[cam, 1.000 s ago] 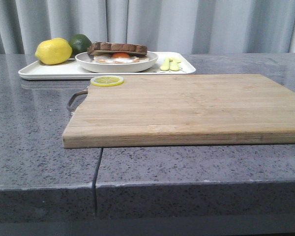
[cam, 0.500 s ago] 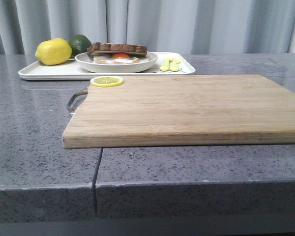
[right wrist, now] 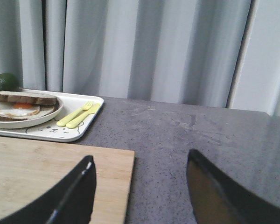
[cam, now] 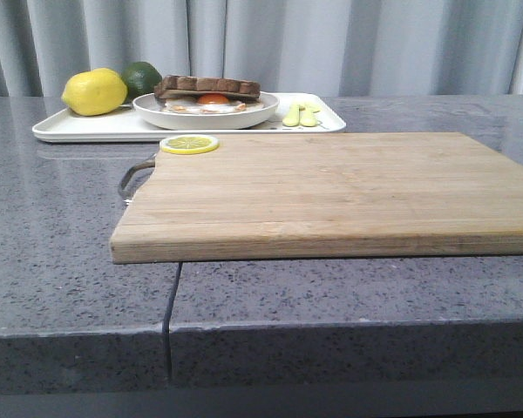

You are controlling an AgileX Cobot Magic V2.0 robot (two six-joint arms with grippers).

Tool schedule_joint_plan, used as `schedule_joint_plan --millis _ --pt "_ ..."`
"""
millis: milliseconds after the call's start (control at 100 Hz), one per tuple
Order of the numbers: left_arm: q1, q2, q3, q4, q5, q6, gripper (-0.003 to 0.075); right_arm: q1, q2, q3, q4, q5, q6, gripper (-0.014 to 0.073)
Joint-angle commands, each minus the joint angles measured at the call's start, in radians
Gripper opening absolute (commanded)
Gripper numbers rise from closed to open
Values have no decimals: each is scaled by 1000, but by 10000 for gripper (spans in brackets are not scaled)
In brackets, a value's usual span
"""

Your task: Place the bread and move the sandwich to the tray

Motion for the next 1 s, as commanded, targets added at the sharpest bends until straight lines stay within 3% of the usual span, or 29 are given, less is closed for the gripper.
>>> schedule_joint_plan --millis 0,240,310,490,520,990 --pt "-10 -10 -6 -31 -95 -6 261 -4 -7 -16 -9 -33 2 437" --pt "-10 -10 2 -31 -95 -6 244 -4 -7 -16 -9 3 2 402" --pt "-10 -10 2 -31 -95 -6 190 -4 -7 -16 -9 1 2 314" --pt "-10 -10 2 -31 -97 -6 -21 -4 -7 -16 -9 1 2 -28" --pt "-10 -10 2 -31 -97 -6 -19 -4 -7 -16 -9 1 2 -74" --pt "-10 -10 2 -31 -97 -6 -20 -4 -7 -16 -8 3 4 -67"
